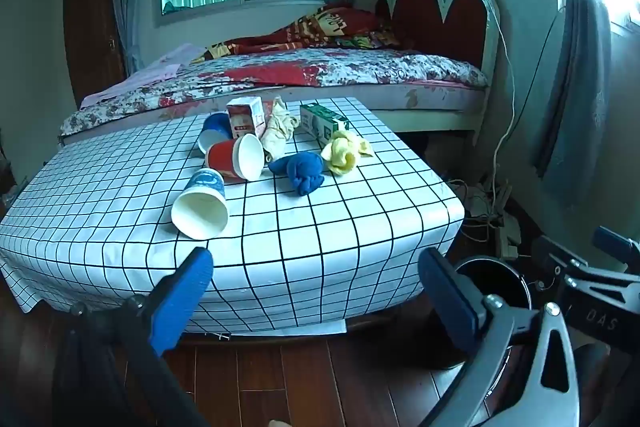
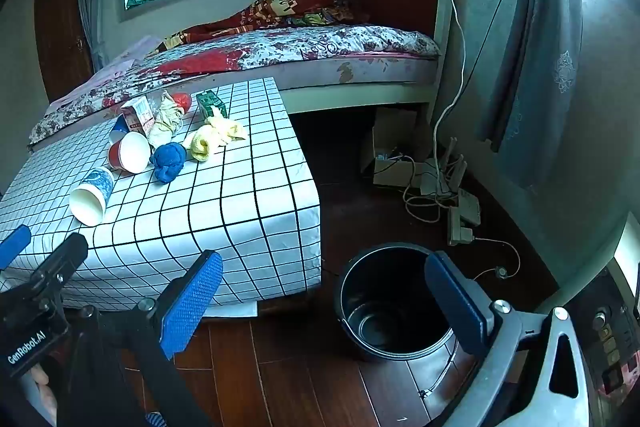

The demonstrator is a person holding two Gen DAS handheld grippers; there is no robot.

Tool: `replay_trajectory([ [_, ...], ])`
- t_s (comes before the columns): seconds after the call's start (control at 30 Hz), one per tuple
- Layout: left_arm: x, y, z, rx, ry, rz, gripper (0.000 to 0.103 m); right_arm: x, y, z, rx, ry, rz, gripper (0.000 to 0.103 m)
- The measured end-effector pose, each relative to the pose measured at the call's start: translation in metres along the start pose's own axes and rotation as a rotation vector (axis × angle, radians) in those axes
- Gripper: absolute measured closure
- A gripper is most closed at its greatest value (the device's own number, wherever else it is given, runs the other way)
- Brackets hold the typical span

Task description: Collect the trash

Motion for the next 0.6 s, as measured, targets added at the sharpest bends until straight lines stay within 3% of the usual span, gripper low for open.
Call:
replay_trajectory([
  [0.6,0.0011,0.0002,-0.0006,-0.004,0.013,0.018,0.001,-0.0019,0.0051,-0.0005,0.017,-0.007,-0.028,0.001],
])
Point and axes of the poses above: each gripper's, at about its wrist camera, not at the fingertips, and z roughly the way its jaws point, y to its left, x to its underside, the point moved 1 cm from there along z, roughly the way its jaws point, and after that the axes turned 14 degrees about -x, right-handed, at the moved point
